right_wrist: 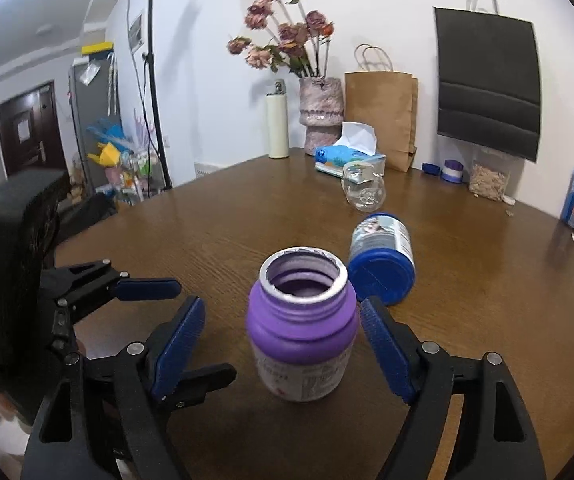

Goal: Flip cup upright

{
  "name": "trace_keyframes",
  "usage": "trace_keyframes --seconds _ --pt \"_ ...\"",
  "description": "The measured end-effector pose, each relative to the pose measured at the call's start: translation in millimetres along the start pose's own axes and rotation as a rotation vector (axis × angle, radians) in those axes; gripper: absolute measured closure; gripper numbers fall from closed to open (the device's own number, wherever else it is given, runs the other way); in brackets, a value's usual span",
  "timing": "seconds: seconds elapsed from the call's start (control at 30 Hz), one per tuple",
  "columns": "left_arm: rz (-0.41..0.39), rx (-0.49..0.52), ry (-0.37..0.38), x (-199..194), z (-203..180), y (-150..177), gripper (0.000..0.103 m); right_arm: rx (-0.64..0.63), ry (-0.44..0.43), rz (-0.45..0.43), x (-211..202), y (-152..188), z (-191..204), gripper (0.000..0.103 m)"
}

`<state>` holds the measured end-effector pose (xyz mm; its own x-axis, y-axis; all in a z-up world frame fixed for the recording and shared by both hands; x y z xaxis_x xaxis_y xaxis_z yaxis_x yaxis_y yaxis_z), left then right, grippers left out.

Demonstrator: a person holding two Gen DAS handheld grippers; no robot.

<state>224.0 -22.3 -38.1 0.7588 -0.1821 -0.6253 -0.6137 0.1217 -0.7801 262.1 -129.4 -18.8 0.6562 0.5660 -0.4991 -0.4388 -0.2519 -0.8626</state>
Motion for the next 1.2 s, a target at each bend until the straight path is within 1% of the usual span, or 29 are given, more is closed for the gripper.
trace_keyframes --seconds 0.07,0.1,0.13,0.2,0.27,0.33,0.37,0.4,0.5,0.57,0.63,0.7,0.77,0.87,0.93,1.0,1.07,1.13,1.2 --pt "-0.033 0.024 -0.031 -10.8 -1.9 7.1 0.013 0.043 0.011 -0.018 -14.7 2.6 -2.6 0.019" --pt "-0.058 0.018 -0.045 -18.7 0.5 11.2 0.013 0.062 0.016 -0.031 -22.7 4.5 -3.8 0.019" --pt "-0.080 -0.001 -0.054 -24.9 4.2 13.1 0.013 0.083 0.025 -0.044 -33.1 7.3 -5.6 0.019" --pt "-0.131 -0.073 -0.071 -40.5 15.5 13.3 0.012 0.112 0.071 -0.054 -51.4 11.2 -9.5 0.019" --pt "-0.174 -0.128 -0.116 -50.6 24.9 9.2 0.009 0.133 0.148 -0.061 -67.0 12.1 -14.9 0.018" --pt "-0.212 -0.156 -0.172 -56.1 31.2 1.6 0.009 0.154 0.267 -0.071 -79.2 12.7 -19.4 0.018" --pt "-0.217 -0.159 -0.174 -56.7 32.2 -0.7 0.009 0.166 0.313 -0.077 -83.2 14.0 -20.6 0.018" --pt "-0.224 -0.167 -0.171 -57.5 34.2 -3.7 0.009 0.192 0.326 -0.087 -87.0 17.4 -22.2 0.018" --pt "-0.243 -0.186 -0.166 -61.3 36.7 -7.2 0.009 0.244 0.269 -0.109 -87.4 21.8 -25.3 0.018" --pt "-0.249 -0.160 -0.182 -65.6 34.8 -6.6 0.009 0.247 0.291 -0.126 -87.2 20.5 -19.8 0.018" --pt "-0.266 -0.129 -0.202 -69.0 32.4 -7.0 0.008 0.220 0.277 -0.132 -85.0 15.7 -12.4 0.018" --pt "-0.292 -0.100 -0.219 -75.6 31.5 -5.3 0.004 0.184 0.264 -0.136 -83.7 10.5 -6.3 0.018" --pt "-0.308 -0.088 -0.238 -82.4 31.4 -3.8 0.003 0.160 0.281 -0.153 -86.6 11.9 -0.9 0.018" --pt "-0.344 -0.110 -0.214 -94.3 34.9 0.8 0.000 0.166 0.266 -0.161 -91.7 19.3 3.9 0.018" --pt "-0.366 -0.117 -0.199 -101.5 33.6 6.5 0.000 0.162 0.269 -0.186 -99.5 24.2 9.9 0.018" --pt "-0.394 -0.101 -0.209 -109.0 29.2 13.0 0.000 0.164 0.275 -0.203 -108.1 31.1 13.8 0.018" --pt "-0.430 -0.079 -0.215 -118.8 23.8 23.7 0.000 0.137 0.289 -0.219 -116.9 40.5 21.2 0.018" --pt "-0.431 -0.087 -0.202 -123.3 19.1 35.0 0.000 0.131 0.308 -0.231 -124.2 49.5 26.9 0.018" --pt "-0.413 -0.123 -0.166 -124.3 16.3 46.0 0.000 0.124 0.323 -0.249 -131.8 54.8 31.1 0.018"
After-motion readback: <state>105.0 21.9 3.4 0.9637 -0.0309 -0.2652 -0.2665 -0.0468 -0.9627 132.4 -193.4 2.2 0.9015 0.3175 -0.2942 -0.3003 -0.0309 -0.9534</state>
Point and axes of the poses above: each gripper's, at about its wrist camera, not at the fingertips, and x roughly the way its jaws point, z to its left, y to its underside, the point moved 1 cm from there along x, roughly the way its jaws point, and after that the axes turned 1 degree about y, right-handed, at the moved point
